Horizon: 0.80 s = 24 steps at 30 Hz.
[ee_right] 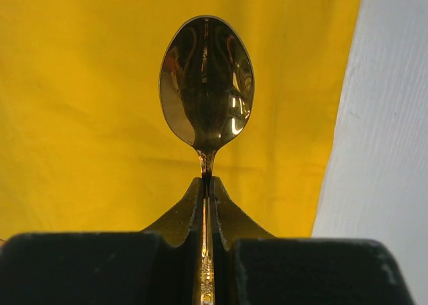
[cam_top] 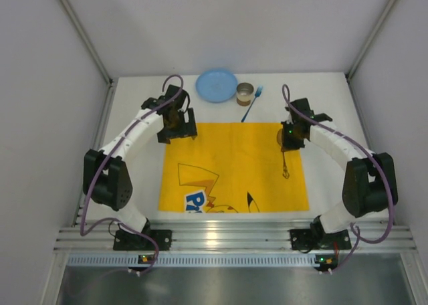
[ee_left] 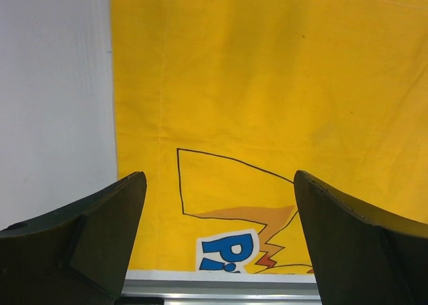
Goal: Set the dinner table for one person
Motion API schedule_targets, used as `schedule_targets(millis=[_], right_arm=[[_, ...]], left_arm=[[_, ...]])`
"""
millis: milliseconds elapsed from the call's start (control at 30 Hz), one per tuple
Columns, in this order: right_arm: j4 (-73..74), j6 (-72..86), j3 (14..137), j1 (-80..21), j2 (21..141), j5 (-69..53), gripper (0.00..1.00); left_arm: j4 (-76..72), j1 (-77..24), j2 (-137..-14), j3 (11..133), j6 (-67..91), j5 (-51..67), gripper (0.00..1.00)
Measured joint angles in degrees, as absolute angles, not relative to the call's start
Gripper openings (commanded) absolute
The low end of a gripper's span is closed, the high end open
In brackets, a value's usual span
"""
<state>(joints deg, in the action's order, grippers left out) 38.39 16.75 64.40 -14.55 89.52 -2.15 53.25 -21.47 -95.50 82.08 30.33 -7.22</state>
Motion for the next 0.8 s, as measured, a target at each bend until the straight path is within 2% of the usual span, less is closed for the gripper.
schedule_targets(millis=[300,367,467,500,567,600,800], right_arm=[[33.7,16.6,56.0,-14.5,85.4,-2.6,0.0],[32.8,16.8,54.5,-14.6,85.4,-2.7,0.05],[32.1,17.2,52.8,-14.7,85.4,-2.6,0.13],[32.1,17.2,52.5,-14.8,85.4,-2.6,0.23],[32.0,17.6,52.1,-14.9,85.4,-2.7,0.33],[31.9,17.7,52.1,-14.9,85.4,-2.7,0.44],[34.5,17.6,54.1,-14.9,85.4,-2.0,0.62]], left_arm=[[51.4,-21.8,-95.4,81.6,31.1,-6.2,0.97],[51.1,-21.8,-95.2,80.8,31.3,-6.2,0.97],[51.1,-21.8,-94.9,79.7,31.4,-6.2,0.97],[51.1,-21.8,-94.8,79.5,31.4,-6.2,0.97],[51.1,-21.8,-94.6,79.2,31.5,-6.2,0.97],[51.1,-21.8,-94.5,79.1,31.6,-6.2,0.97],[51.0,-21.8,-94.2,79.0,31.6,-6.3,0.97]])
